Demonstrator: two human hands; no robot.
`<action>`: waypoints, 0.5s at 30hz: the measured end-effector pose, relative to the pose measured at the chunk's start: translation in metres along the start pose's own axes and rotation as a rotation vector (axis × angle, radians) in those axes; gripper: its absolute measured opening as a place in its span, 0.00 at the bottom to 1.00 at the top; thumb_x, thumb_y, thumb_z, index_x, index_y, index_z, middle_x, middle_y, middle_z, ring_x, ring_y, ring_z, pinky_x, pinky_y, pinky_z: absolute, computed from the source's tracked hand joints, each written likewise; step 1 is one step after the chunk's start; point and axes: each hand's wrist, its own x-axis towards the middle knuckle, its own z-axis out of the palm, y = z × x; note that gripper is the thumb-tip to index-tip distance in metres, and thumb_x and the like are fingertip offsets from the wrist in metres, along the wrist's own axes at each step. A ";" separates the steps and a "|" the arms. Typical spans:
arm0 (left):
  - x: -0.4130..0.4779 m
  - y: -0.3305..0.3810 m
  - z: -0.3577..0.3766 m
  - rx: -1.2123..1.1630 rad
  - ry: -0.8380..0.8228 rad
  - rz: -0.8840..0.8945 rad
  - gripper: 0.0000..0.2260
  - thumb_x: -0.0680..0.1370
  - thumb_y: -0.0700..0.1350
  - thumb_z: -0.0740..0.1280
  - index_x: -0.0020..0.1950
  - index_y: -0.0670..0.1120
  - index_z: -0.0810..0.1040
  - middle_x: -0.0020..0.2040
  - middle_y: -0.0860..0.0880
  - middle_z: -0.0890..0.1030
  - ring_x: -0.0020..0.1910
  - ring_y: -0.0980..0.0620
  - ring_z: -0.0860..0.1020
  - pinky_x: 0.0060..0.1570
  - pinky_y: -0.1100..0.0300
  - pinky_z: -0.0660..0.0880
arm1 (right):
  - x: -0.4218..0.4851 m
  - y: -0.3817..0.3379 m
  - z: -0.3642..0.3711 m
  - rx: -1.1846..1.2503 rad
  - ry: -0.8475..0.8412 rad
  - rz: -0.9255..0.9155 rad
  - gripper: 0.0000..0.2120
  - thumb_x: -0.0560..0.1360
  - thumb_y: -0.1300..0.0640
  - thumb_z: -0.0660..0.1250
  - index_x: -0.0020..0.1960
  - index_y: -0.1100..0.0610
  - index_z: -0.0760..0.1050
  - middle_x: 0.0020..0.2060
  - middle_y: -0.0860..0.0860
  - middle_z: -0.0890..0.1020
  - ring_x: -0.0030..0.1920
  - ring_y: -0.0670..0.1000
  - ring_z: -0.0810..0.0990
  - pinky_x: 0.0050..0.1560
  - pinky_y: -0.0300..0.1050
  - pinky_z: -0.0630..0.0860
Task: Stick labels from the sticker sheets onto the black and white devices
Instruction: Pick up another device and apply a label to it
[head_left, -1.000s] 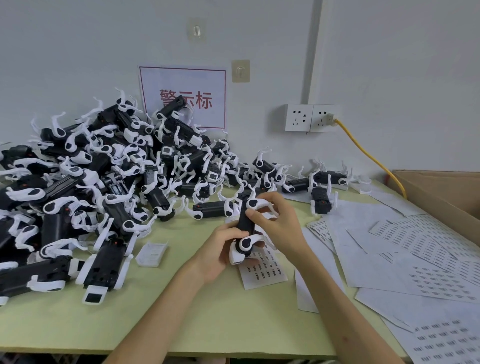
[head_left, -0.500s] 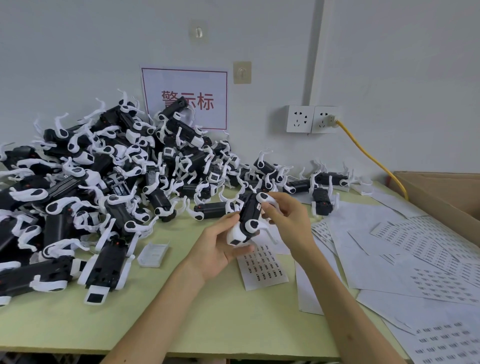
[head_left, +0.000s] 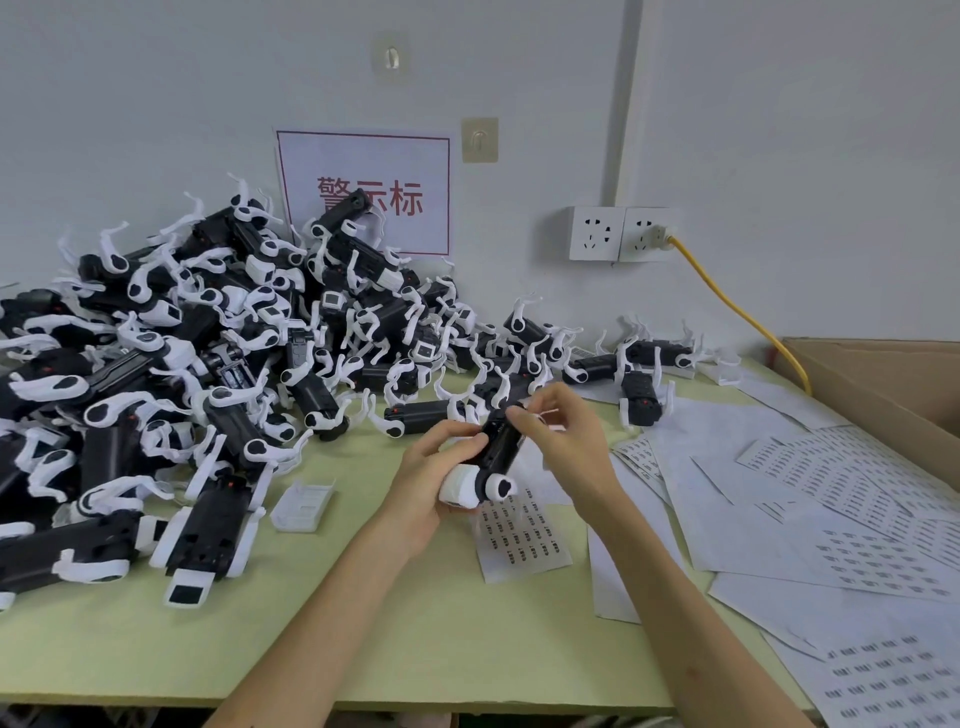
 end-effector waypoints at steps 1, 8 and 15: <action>0.000 0.001 0.001 -0.017 -0.008 -0.006 0.15 0.73 0.45 0.74 0.57 0.40 0.80 0.51 0.37 0.81 0.48 0.40 0.80 0.39 0.54 0.75 | 0.001 -0.002 -0.004 0.088 -0.029 0.057 0.10 0.74 0.53 0.76 0.43 0.56 0.76 0.38 0.45 0.81 0.38 0.45 0.78 0.34 0.40 0.72; -0.001 0.005 0.002 -0.066 -0.030 -0.073 0.19 0.75 0.50 0.70 0.58 0.37 0.83 0.49 0.39 0.84 0.45 0.45 0.83 0.43 0.57 0.78 | 0.003 -0.007 -0.017 0.233 -0.521 0.230 0.20 0.76 0.43 0.67 0.63 0.52 0.82 0.60 0.58 0.82 0.57 0.58 0.78 0.67 0.60 0.74; 0.001 0.011 -0.013 -0.408 0.239 -0.090 0.18 0.82 0.48 0.58 0.39 0.41 0.81 0.30 0.42 0.76 0.20 0.49 0.69 0.15 0.69 0.61 | 0.001 -0.010 -0.027 0.243 -0.601 0.291 0.29 0.72 0.43 0.72 0.67 0.60 0.76 0.53 0.59 0.81 0.47 0.57 0.84 0.57 0.55 0.80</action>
